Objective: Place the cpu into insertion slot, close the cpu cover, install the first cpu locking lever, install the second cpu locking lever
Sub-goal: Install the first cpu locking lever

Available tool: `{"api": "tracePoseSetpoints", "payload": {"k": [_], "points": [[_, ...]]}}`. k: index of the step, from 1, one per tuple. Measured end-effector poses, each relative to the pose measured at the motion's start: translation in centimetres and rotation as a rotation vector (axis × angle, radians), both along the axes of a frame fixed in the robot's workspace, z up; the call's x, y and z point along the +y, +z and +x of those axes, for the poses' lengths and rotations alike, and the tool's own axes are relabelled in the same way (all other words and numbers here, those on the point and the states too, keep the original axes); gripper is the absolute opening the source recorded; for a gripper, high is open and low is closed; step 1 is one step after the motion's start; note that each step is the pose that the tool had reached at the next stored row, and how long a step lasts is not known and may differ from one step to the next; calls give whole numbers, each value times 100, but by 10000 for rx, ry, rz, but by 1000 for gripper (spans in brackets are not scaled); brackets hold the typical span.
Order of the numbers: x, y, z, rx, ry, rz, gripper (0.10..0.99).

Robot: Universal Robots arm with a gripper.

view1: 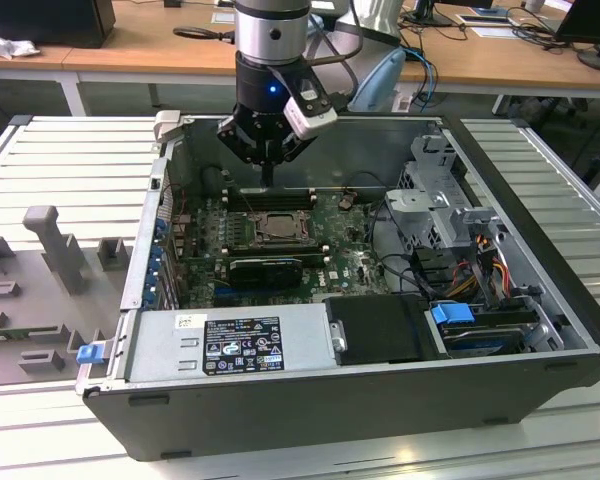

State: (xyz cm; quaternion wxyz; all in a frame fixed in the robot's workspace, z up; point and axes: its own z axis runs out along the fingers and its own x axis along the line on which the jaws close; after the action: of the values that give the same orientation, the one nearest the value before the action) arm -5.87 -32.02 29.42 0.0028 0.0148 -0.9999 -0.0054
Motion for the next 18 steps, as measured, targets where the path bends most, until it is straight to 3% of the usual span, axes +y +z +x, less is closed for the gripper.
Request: {"api": "tracePoseSetpoints", "payload": {"k": [10,16,18], "points": [[0,-2,-86,0,41,4,106],[0,-6,-214,-1,146,9,106],[3,-68,-256,-14,184,9,106]]}}
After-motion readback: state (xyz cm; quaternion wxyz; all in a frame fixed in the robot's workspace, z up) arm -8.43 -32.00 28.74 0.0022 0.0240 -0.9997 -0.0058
